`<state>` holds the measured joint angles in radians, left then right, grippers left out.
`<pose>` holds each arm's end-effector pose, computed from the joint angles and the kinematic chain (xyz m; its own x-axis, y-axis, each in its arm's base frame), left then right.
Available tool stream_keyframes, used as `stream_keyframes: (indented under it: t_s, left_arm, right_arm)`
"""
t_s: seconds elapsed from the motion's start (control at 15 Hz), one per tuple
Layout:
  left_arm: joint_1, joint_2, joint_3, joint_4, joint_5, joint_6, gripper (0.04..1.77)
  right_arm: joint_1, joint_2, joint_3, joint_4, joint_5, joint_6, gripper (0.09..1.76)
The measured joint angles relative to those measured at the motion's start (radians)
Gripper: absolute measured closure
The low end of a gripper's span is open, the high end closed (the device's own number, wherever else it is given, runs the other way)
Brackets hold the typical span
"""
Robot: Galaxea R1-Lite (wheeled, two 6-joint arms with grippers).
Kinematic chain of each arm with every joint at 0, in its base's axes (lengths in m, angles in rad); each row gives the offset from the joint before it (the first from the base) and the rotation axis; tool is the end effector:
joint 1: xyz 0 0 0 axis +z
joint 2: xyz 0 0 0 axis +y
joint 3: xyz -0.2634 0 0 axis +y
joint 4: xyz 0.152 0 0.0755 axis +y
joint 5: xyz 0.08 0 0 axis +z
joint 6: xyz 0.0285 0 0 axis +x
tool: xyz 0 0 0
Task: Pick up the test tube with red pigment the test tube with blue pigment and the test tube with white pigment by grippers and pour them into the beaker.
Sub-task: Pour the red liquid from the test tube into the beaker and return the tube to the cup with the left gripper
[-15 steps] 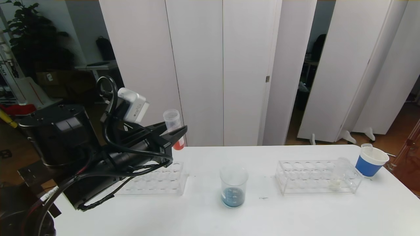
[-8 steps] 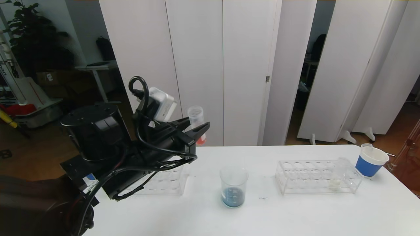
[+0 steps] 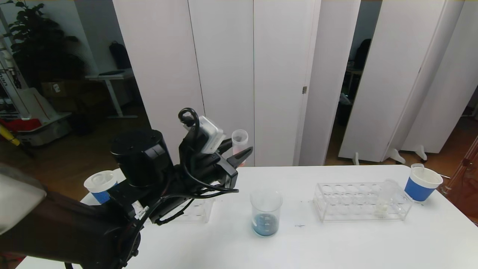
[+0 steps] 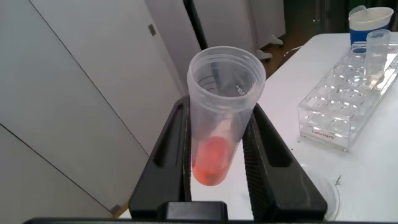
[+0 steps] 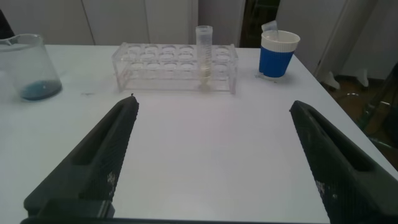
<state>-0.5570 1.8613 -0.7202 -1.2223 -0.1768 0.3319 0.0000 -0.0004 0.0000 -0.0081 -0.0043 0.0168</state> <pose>0.2648 -0.1708 0.1544 0.7399 -0.6680 0.0798 0.6102 0.7164 0.3383 -0.0029 -0.0001 0.0764 1.0000 -0.0043 0.0085 0.0042 0.9998 0.0168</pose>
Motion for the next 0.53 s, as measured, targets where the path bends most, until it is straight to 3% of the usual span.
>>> stream_keyframes:
  t_s: [0.27,0.53]
  left_arm:
    - [0.007,0.05,-0.015,-0.037,-0.004,0.068,1.24]
    - [0.008,0.101,-0.017,-0.089,-0.004,0.194,1.24]
  right_arm:
    - [0.0,0.0,0.0,0.0,0.001,0.0,0.1]
    - [0.0,0.0,0.0,0.0,0.0,0.0,0.1]
